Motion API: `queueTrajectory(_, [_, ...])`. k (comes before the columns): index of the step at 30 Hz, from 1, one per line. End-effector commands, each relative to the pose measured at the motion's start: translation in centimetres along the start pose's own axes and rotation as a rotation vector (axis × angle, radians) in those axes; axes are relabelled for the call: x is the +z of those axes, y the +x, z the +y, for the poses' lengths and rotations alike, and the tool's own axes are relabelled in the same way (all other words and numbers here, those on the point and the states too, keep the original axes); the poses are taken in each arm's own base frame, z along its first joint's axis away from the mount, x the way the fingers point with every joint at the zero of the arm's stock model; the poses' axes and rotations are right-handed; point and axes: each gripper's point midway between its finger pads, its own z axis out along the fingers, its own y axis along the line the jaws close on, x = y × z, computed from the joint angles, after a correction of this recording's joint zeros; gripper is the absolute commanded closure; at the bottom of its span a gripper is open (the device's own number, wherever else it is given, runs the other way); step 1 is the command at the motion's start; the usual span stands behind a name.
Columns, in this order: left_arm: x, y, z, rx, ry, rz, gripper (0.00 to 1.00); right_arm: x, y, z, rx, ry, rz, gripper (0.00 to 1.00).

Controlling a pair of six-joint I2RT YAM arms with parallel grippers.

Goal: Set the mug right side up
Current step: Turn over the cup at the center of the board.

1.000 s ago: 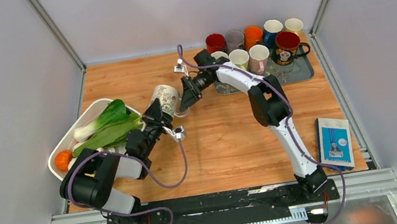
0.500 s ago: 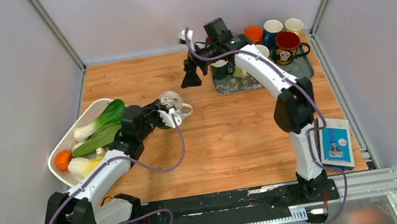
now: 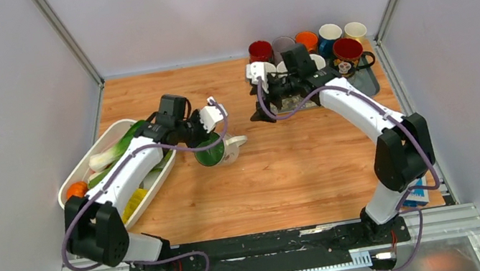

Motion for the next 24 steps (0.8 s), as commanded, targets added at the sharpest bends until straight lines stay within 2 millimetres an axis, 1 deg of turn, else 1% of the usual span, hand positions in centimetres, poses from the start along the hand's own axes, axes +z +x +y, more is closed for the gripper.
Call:
queueTrajectory(1, [-0.9,-3.9,1.1,-0.116,0.024,-0.059,1.0,1.1,1.1,2.5,-0.159,-0.122,0.024,0.14])
queueTrajectory(3, [-0.1,-3.3,1.2,-0.153,0.037,-0.018,1.0,1.5,1.9,2.9,-0.19,-0.143,0.037,0.18])
queueTrajectory(5, [0.4,-2.6,1.2,-0.195,0.044,0.027,1.0,2.0,3.1,3.6,-0.265,-0.176,0.075,0.22])
queueTrajectory(8, [1.2,-1.5,1.0,-0.262,0.058,0.09,1.0,2.8,5.2,5.4,-0.344,-0.26,0.142,0.25])
queueTrajectory(11, [1.8,-1.5,1.0,-0.328,0.065,0.106,1.0,4.0,6.1,6.7,-0.338,-0.337,0.163,0.29])
queueTrajectory(14, [2.1,-2.0,1.3,-0.351,0.055,0.087,1.0,5.4,6.3,7.0,-0.322,-0.379,0.156,0.31])
queueTrajectory(17, [2.4,-2.2,1.4,-0.356,0.059,0.078,0.98,6.9,6.8,6.9,-0.342,-0.402,0.164,0.32])
queueTrajectory(22, [3.0,-1.9,1.1,-0.383,0.088,0.1,0.86,8.4,7.8,7.0,-0.347,-0.429,0.182,0.33])
queueTrajectory(24, [3.3,-1.7,0.8,-0.403,0.104,0.112,0.85,8.6,8.4,7.2,-0.334,-0.438,0.194,0.35])
